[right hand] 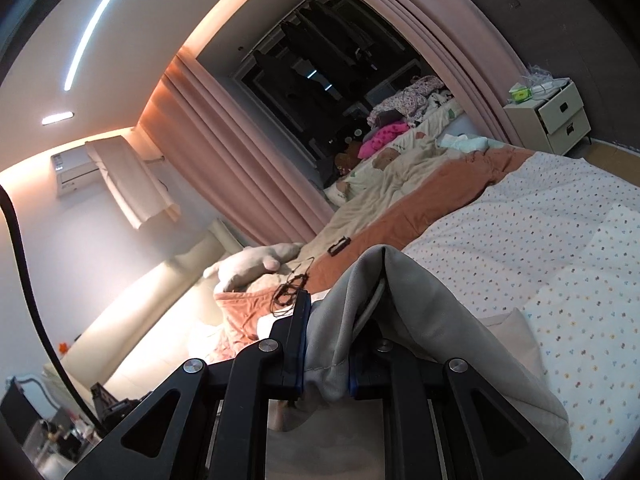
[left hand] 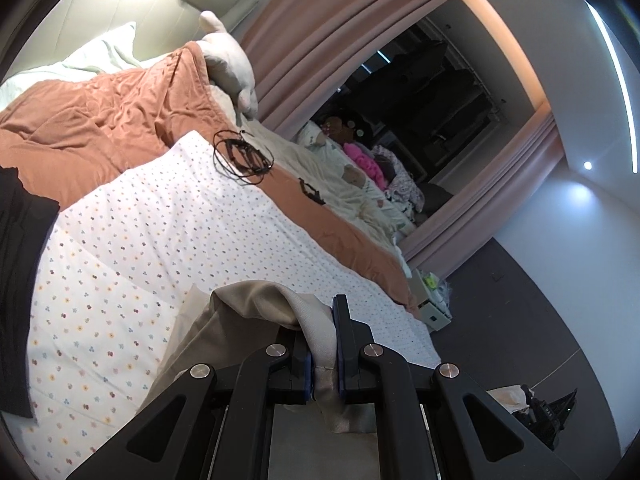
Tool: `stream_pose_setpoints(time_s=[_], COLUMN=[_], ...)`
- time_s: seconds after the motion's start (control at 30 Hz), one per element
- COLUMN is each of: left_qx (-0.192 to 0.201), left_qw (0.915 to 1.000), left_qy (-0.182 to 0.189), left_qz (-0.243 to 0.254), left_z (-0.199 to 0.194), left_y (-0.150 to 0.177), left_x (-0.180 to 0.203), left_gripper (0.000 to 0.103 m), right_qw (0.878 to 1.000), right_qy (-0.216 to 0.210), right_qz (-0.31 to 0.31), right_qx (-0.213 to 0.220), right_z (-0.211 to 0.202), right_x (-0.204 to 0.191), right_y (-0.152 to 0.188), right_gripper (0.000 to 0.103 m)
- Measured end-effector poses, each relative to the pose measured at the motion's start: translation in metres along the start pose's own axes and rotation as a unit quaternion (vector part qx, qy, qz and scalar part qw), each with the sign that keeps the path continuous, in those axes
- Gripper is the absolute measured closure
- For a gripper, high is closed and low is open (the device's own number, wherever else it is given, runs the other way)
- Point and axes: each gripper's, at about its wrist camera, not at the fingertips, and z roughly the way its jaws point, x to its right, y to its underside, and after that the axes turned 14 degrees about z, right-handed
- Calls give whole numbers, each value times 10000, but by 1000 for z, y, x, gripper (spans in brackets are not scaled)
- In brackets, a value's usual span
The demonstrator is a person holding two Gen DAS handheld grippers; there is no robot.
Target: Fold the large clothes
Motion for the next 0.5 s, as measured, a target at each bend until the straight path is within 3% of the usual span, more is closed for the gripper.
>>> stream_pose_setpoints(time_s=[0.5], left_qx=[-759], left_qw=[9961], left_qy=[-413], left_qz=[-151], left_z=[126], left_y=[15], left_x=[-47], left_gripper=[94], right_qw=[9953], right_qy=[647], right_qz=[572], right_qx=[-447], right_z=[93], right_x=[85], right_y=[-2], right_gripper=[88])
